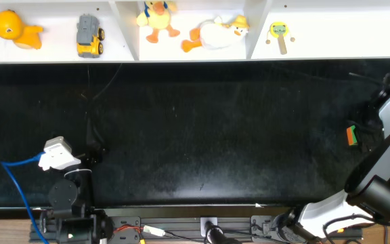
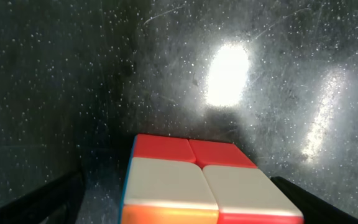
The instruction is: Store Toys
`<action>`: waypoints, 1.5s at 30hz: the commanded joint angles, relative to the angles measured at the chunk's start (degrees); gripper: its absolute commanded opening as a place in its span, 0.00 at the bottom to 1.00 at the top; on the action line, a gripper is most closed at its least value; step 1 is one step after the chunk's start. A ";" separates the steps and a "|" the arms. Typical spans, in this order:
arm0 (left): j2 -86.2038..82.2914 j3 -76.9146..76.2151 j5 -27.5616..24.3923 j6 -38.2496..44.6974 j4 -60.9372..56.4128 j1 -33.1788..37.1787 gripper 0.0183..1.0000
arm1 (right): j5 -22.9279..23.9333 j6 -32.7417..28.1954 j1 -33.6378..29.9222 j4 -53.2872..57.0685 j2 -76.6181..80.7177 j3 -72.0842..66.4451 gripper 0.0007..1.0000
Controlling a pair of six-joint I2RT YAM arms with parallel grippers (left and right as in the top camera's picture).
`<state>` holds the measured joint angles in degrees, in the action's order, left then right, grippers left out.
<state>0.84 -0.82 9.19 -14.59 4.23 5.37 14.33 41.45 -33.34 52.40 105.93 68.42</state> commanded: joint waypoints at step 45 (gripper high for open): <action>-0.68 0.37 -0.37 1.25 -0.35 0.42 1.00 | -8.07 -31.41 3.67 -0.11 -19.08 14.62 0.05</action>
<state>0.84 -0.82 9.19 -14.59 4.21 5.37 10.37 19.49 -29.21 56.71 88.49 86.41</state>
